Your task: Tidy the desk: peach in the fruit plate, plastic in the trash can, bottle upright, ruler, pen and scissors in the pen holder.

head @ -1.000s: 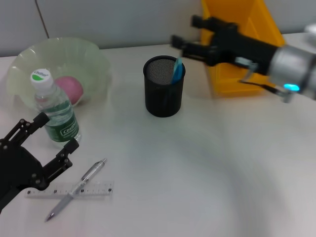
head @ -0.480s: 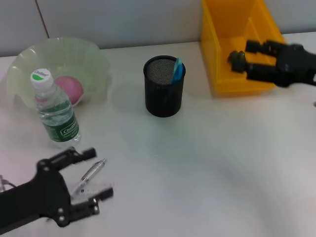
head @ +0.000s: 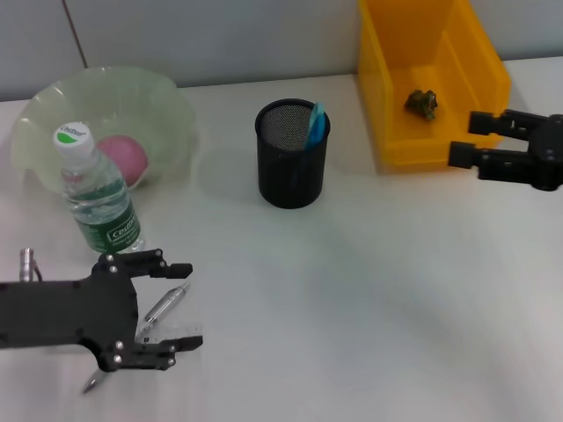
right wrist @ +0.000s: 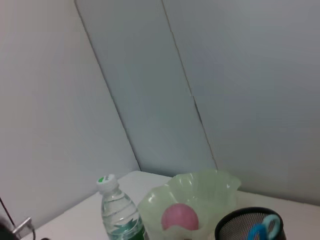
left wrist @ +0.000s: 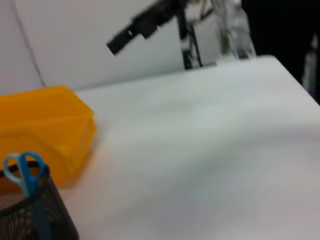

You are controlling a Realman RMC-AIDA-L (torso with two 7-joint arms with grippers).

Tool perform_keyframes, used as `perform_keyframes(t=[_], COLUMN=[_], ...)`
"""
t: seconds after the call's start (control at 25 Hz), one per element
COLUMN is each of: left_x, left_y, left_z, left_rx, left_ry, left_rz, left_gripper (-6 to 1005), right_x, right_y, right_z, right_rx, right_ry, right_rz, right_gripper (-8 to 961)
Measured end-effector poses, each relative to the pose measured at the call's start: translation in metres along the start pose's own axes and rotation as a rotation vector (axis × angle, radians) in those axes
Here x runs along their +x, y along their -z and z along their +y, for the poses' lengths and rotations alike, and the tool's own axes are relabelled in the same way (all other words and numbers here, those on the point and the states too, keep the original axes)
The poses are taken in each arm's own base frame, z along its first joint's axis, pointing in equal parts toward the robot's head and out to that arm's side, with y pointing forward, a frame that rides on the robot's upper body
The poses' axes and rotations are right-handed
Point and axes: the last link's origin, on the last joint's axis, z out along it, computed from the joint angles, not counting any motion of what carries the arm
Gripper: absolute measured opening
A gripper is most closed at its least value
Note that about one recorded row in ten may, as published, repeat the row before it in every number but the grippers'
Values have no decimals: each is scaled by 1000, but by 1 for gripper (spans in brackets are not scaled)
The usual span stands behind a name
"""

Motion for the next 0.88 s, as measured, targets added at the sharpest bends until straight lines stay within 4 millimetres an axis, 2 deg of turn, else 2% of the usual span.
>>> perform_keyframes(t=[0.32, 0.88], left_x=[20, 30], left_y=[1, -25], left_z=[-22, -25], left_rx=[-71, -245], left_ry=[-105, -202], left_rz=[-173, -414], left_gripper=[787, 787], right_x=[9, 23], right_y=[5, 0], right_z=[-1, 0], right_rx=[12, 11], right_ry=[-44, -102], right_rz=[37, 64], right_gripper=[837, 836])
